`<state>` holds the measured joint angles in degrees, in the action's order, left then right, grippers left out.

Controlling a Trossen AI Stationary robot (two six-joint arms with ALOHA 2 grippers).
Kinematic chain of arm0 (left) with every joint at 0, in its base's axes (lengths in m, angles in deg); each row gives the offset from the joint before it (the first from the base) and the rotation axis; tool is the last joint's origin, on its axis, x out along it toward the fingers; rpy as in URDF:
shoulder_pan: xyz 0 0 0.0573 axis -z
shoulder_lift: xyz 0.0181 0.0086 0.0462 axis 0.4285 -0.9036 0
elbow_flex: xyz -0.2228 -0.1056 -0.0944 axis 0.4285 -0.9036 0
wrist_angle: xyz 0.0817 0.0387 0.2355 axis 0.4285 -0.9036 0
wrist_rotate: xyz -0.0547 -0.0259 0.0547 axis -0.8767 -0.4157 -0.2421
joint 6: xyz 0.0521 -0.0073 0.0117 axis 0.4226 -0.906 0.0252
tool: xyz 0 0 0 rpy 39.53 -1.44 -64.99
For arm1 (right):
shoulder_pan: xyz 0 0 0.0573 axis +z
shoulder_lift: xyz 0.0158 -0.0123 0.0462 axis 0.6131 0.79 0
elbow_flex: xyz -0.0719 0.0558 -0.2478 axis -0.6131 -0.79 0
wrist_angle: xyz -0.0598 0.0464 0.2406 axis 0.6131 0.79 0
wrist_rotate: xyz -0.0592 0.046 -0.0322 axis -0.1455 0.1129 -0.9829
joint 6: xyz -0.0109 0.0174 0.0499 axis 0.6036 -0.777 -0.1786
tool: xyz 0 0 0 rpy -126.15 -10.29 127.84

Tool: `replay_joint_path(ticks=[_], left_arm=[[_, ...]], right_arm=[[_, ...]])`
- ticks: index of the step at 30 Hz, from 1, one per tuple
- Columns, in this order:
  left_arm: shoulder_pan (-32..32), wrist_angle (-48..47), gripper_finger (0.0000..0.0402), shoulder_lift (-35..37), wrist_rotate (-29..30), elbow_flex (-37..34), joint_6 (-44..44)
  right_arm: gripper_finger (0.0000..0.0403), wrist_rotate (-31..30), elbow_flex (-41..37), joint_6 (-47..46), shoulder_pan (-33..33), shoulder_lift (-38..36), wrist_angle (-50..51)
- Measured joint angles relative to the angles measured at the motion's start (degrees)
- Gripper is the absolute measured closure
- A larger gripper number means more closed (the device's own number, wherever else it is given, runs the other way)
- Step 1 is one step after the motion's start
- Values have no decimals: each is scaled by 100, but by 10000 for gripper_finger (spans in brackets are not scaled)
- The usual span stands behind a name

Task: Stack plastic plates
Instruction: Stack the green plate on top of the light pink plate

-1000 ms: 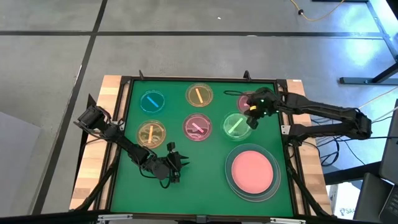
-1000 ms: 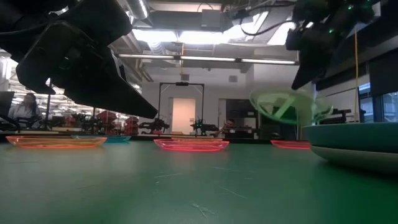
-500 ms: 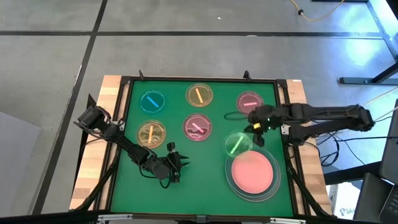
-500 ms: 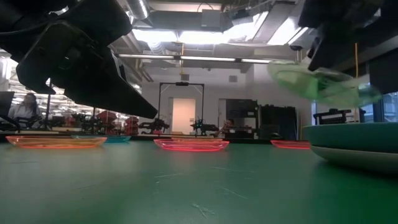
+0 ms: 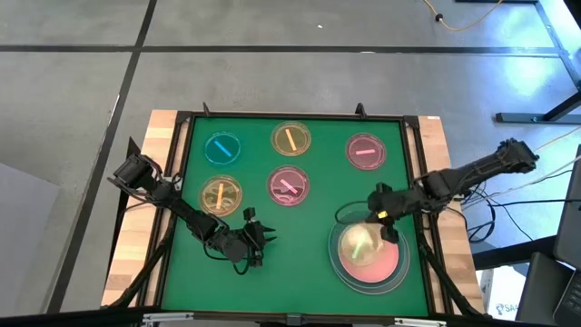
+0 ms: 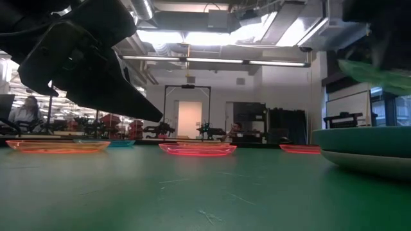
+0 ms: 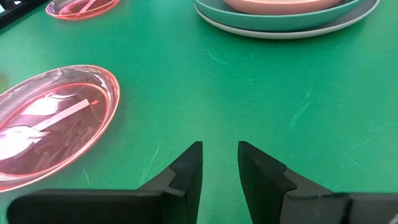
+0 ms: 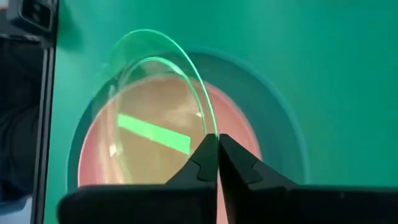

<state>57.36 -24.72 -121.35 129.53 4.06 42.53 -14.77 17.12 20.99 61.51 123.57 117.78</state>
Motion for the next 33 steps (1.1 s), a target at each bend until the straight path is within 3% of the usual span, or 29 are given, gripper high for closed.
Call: replay_joint_path(ticks=[8,13,25,29,33], left_arm=[[0,0,306,0,0,0,0],[-23,0,306,0,0,0,0],[-26,2,306,0,0,-2,-4],[-26,1,306,1,0,-2,-4],[-26,1,306,0,0,-2,-10]], right_arm=[[402,-45,-601,-582,574,0,-437],[402,-50,-988,-594,594,4,-969],[402,-329,-1176,-985,590,4,-929],[380,-366,-1176,-1000,590,4,-895],[331,-434,-1176,-1029,590,4,-895]])
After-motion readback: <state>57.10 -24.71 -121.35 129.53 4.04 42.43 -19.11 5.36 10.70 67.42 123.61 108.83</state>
